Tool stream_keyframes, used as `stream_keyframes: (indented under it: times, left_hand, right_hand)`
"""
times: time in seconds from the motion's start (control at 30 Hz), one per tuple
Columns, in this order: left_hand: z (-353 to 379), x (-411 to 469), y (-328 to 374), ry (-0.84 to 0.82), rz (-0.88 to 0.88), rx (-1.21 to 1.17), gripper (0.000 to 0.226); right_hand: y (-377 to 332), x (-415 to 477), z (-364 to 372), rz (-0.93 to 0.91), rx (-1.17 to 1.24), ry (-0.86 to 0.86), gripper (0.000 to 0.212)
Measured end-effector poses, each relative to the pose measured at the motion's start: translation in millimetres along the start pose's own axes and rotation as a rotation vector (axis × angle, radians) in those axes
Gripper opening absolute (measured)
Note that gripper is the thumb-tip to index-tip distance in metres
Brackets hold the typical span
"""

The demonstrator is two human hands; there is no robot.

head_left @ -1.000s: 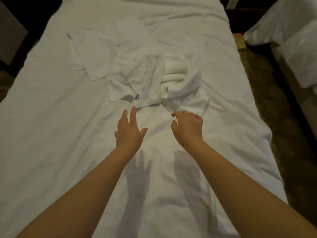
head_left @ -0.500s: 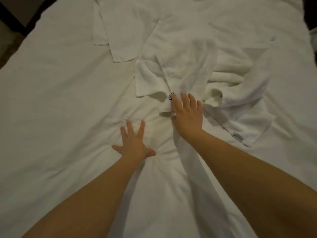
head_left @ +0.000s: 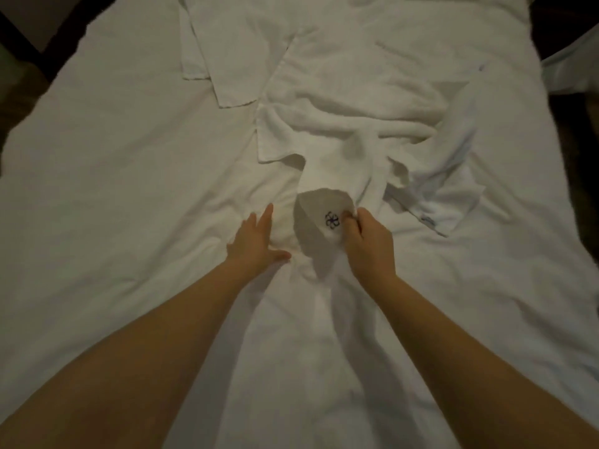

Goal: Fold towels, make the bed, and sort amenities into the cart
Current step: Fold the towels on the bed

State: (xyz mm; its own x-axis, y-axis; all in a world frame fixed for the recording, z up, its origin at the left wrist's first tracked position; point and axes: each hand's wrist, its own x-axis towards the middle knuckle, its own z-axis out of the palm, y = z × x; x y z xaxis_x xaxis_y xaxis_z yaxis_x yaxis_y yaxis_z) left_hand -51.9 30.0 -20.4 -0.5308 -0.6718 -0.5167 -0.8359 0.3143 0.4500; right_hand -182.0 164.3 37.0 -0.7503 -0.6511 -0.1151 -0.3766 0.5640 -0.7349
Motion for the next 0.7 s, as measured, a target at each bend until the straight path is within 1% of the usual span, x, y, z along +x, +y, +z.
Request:
stream_keyframes:
  times: [0.07,0.13,0.2,0.27,0.3,0.33,0.37,0.43,0.5,0.53,0.6,0.63,0.7]
  left_hand:
    - [-14,-46,11,0.085,0.172,-0.160,0.112]
    - [-33,-101,37,0.174,0.393,-0.248,0.104]
    - [-58,-156,72,0.233,0.575,-0.317,0.081]
    - [-86,-204,106,0.220,0.696,-0.453,0.047]
    - [-99,-224,119,0.182,0.701,-0.521,0.034]
    - [-112,-244,130,0.128,0.688,-0.562,0.026]
    - [-124,-263,137,0.082,0.672,-0.556,0.026]
    - [-139,-302,144,-0.019,0.663,-0.467,0.031]
    - [-140,-339,139,-0.159,0.642,-0.375,0.039]
    - [-135,-356,133,-0.214,0.626,-0.331,0.036]
    - [-121,-388,116,-0.226,0.583,-0.323,0.015]
    - [-114,-403,107,-0.204,0.555,-0.362,0.010]
    - [-105,-428,91,-0.138,0.519,-0.398,0.024]
  right_hand:
    - [-23,-40,-26,-0.042,0.100,0.054,0.038]
    - [-49,-79,-56,-0.131,0.133,0.091,0.036]
    - [-75,-115,-86,-0.224,0.134,0.127,0.030]
    - [-103,-148,-122,-0.277,0.148,0.184,0.027]
    - [-116,-164,-141,-0.288,0.156,0.229,0.027]
    - [-128,-179,-160,-0.293,0.166,0.283,0.027]
    - [-140,-193,-180,-0.295,0.187,0.336,0.028]
    - [-160,-222,-217,-0.296,0.263,0.423,0.027]
    - [-177,-254,-247,-0.291,0.334,0.508,0.028]
    - [-183,-271,-259,-0.278,0.369,0.547,0.028]
    - [-187,-304,-279,-0.222,0.429,0.613,0.031]
    - [-185,-320,-288,-0.192,0.446,0.638,0.033]
    - [-175,-350,-303,-0.139,0.465,0.666,0.036]
